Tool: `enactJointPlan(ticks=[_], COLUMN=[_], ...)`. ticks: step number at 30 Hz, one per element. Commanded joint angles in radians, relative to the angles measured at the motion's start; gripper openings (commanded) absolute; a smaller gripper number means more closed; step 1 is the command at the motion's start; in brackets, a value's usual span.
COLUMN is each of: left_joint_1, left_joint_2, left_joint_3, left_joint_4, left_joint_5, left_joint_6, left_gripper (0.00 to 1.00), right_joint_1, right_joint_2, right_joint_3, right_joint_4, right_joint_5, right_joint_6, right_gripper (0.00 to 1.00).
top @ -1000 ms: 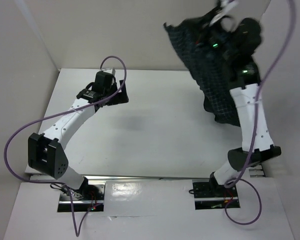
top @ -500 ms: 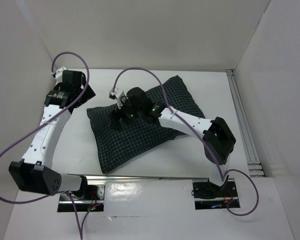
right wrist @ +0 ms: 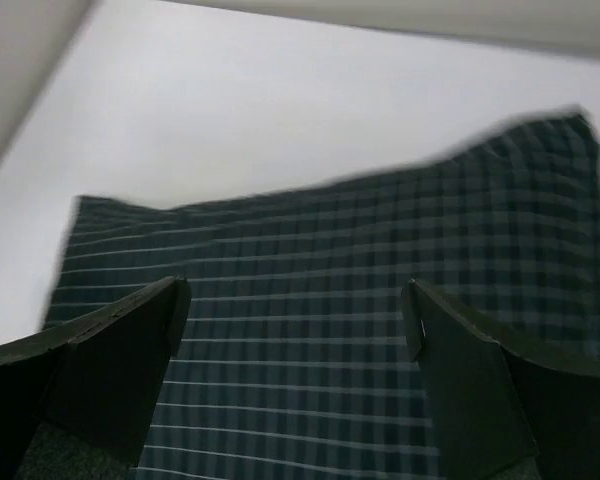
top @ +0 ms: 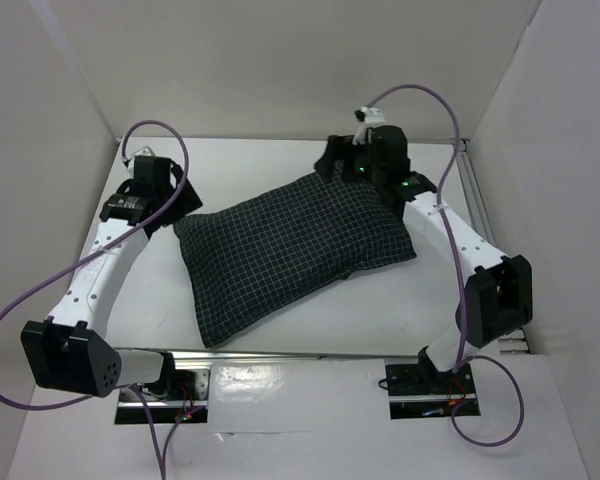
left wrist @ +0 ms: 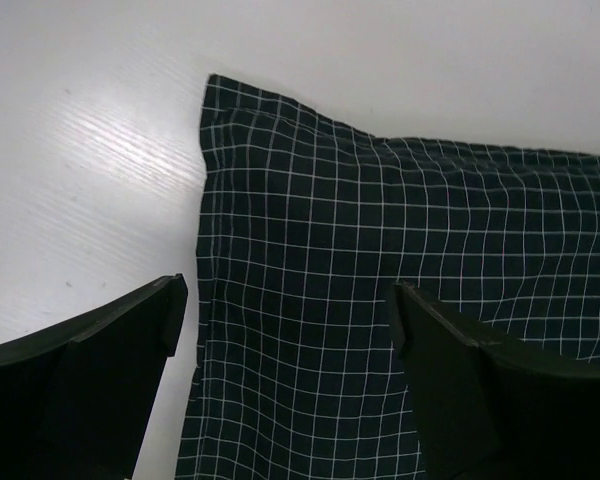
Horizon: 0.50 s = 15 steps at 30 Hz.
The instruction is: Put the pillow into the pillowcase
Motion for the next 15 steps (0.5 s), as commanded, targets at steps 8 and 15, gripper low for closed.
enactJointPlan(ticks=[8,15], left_joint_1=[-0.079,-0.088], left_joint_2=[0.004,-0.006], left_joint_3=[-0.052,-0.032], left_joint_4=[0.145,0.157], left_joint_5=[0.015,0.004], left_joint_6=[0.053,0.073], left_gripper=[1.0,1.0], right_joint_1=[-0.206,-0.332], right_joint_2=[-0.115,-0.241], right_joint_3=[-0.116,-0.268], right_joint_4=[-0.229,-0.12], right_joint_5=[0.216,0.098], right_joint_6=[0.159,0.161], right_gripper=[1.0,1.0])
